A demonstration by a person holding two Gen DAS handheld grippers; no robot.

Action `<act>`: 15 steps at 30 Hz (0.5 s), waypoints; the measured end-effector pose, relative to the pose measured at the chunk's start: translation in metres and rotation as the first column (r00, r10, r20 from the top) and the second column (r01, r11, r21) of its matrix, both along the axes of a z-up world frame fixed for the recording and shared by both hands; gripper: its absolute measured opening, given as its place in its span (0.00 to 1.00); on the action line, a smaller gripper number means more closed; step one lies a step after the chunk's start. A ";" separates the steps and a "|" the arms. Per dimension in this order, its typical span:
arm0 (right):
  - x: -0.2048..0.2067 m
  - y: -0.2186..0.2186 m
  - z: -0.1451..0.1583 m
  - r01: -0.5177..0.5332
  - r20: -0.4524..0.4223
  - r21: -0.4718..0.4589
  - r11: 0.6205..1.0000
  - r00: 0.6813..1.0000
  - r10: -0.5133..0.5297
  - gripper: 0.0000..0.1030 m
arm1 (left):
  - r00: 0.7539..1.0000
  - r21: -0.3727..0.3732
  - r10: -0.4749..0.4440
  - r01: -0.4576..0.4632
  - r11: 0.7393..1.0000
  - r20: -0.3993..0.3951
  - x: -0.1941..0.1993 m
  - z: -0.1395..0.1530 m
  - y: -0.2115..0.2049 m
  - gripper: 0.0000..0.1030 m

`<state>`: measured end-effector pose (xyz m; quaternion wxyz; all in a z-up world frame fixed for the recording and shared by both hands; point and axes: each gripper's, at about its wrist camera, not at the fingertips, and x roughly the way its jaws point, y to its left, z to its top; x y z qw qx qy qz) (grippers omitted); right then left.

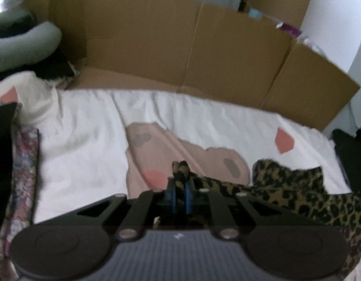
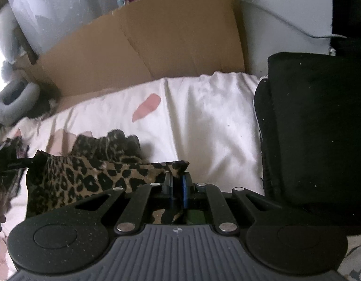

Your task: Fold clothes

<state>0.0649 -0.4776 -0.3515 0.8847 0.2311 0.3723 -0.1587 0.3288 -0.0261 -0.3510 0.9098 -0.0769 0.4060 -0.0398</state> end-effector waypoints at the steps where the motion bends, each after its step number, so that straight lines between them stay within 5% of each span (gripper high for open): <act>1: -0.002 0.000 0.003 0.004 0.007 0.002 1.000 1.000 -0.004 0.05 | 1.000 -0.002 -0.001 0.001 1.000 0.012 -0.002 0.006 0.000 0.08; 15: 0.003 -0.002 0.027 0.030 0.063 -0.025 0.999 0.998 -0.029 0.05 | 0.998 -0.019 0.023 -0.022 1.000 0.057 0.012 0.025 0.002 0.08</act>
